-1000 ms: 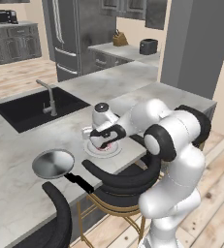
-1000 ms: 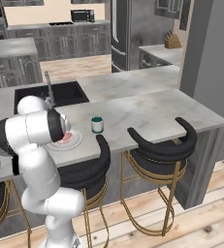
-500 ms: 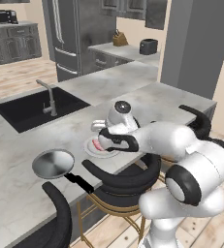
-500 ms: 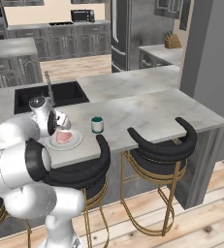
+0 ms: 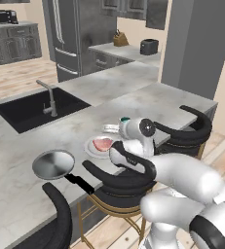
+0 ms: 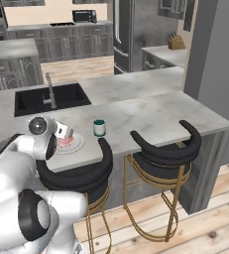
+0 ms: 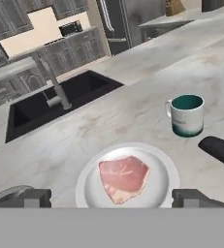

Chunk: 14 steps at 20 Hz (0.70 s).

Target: Pick up the pan with the steak in it and place it on the dining table. Then place the steak on the plate.

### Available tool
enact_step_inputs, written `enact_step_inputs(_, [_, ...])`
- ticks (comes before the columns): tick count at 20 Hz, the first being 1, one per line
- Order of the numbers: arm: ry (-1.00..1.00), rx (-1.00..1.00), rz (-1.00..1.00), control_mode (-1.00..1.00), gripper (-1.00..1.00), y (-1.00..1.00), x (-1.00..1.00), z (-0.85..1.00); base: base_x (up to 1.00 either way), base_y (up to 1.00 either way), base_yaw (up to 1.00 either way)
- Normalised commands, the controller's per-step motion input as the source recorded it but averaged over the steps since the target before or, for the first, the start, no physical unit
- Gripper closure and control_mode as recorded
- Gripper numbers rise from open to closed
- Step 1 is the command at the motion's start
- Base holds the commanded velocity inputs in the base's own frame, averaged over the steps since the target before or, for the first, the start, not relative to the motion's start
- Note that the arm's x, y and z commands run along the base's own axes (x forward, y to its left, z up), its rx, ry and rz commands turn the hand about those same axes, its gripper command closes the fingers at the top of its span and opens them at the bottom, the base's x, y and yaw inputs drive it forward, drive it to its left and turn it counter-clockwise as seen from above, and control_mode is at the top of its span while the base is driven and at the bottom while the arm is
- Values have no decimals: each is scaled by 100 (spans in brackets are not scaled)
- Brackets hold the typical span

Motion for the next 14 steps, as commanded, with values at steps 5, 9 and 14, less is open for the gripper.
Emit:
enact_step_inputs(5, [-24,0,0,-100,-100,31,-68,64,0,0,0])
enact_step_inputs(9, [-40,-3,0,-100,-100,37,-58,36,0,0,0])
enact_step_inputs(14, [-24,-2,1,-100,-100,33,-44,46,0,0,0])
